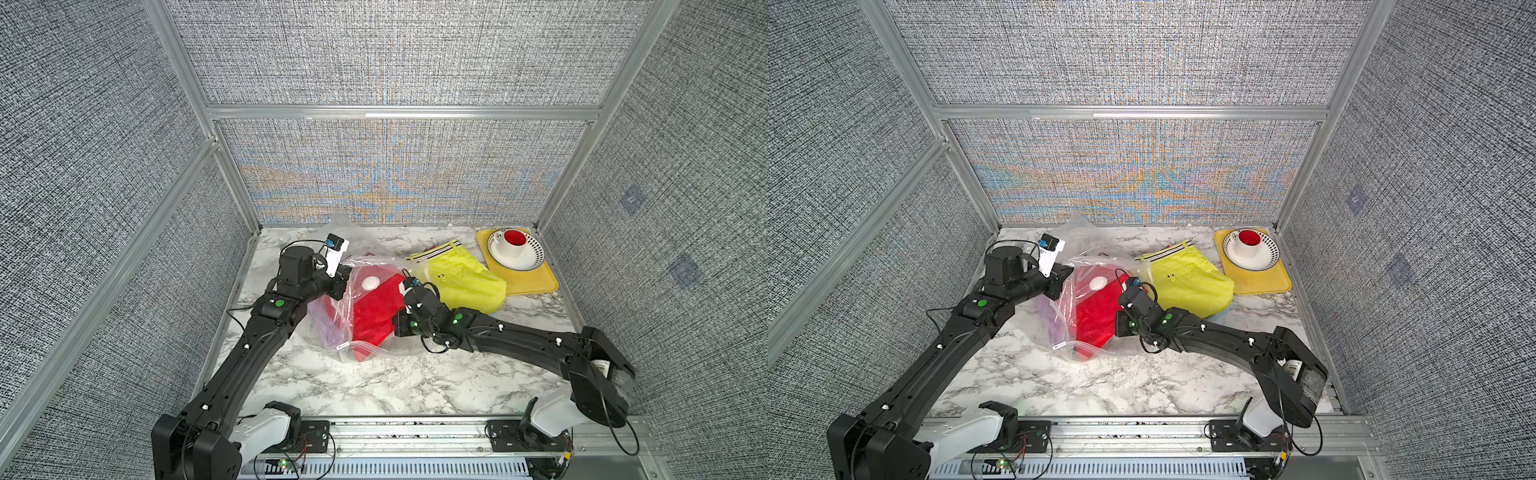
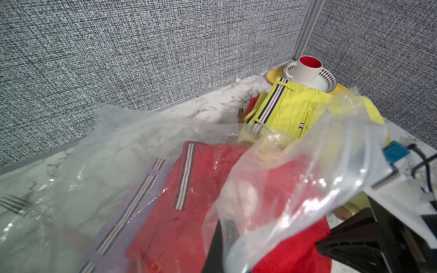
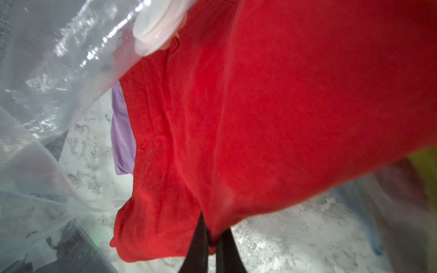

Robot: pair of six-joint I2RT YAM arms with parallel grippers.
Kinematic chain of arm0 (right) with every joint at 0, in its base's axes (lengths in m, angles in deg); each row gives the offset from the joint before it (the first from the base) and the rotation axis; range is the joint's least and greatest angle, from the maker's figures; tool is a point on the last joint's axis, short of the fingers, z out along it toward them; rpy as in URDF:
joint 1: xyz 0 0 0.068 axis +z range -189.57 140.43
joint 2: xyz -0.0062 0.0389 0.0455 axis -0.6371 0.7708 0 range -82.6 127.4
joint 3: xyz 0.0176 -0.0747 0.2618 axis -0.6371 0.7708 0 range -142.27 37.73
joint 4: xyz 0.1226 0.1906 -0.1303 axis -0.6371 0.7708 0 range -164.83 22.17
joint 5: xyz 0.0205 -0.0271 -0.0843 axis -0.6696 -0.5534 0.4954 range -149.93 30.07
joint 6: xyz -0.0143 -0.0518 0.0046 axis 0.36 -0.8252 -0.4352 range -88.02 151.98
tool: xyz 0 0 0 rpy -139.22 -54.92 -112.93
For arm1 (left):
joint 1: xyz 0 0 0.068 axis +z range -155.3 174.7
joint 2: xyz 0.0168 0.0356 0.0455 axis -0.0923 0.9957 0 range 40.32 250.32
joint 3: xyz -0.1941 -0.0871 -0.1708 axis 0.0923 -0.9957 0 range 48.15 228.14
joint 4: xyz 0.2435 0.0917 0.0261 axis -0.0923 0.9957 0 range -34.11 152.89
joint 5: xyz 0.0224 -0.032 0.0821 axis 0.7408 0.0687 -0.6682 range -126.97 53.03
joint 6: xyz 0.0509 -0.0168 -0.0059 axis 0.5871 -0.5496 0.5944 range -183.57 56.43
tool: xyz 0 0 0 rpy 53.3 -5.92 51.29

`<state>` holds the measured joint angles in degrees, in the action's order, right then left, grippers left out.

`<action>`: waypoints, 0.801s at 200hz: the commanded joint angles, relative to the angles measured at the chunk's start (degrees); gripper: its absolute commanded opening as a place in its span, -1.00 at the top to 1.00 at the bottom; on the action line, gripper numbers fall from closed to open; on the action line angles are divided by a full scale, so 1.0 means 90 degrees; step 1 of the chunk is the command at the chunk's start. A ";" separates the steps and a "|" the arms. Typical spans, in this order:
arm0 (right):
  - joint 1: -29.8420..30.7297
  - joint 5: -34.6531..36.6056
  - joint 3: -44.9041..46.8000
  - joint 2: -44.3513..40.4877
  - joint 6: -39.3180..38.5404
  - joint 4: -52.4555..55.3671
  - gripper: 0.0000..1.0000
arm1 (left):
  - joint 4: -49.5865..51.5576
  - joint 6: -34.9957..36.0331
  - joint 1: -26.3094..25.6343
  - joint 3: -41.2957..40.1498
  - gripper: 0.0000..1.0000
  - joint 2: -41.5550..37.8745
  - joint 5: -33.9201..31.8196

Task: Take the trousers out of the vacuum bag
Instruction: Take out the trousers from the vacuum bag.

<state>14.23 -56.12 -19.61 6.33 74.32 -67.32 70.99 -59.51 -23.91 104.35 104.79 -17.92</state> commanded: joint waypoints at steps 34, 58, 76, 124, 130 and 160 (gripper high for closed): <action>0.0134 0.0335 0.0365 -0.0179 0.0807 -0.0626 -0.23 | -0.0461 -0.0012 -0.0002 -0.0049 1.00 -0.0093 0.0119; 0.0145 0.0350 0.0636 -0.0300 0.1023 -0.0897 -0.50 | -0.0504 -0.0050 -0.0002 -0.0015 1.00 -0.0049 0.0198; 0.0155 0.0285 0.0755 -0.0231 0.1104 -0.1168 -0.56 | -0.0526 -0.0078 -0.0002 0.0014 1.00 -0.0026 0.0256; 0.0159 0.0128 0.0497 0.0517 0.0783 -0.1857 -0.68 | -0.0554 -0.0096 -0.0001 0.0015 1.00 -0.0078 0.0284; 0.0168 0.0114 0.0438 0.0611 0.0741 -0.1930 -0.69 | -0.0554 -0.0105 0.0004 0.0012 1.00 -0.0082 0.0276; 0.0184 0.0113 0.0278 0.0991 0.0589 -0.2350 -0.69 | -0.0564 -0.0123 -0.0002 0.0005 1.00 -0.0093 0.0267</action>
<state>15.73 -55.16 -16.24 13.61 81.38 -83.28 68.87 -59.82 -23.93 104.04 104.29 -15.83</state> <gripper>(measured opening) 0.846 0.049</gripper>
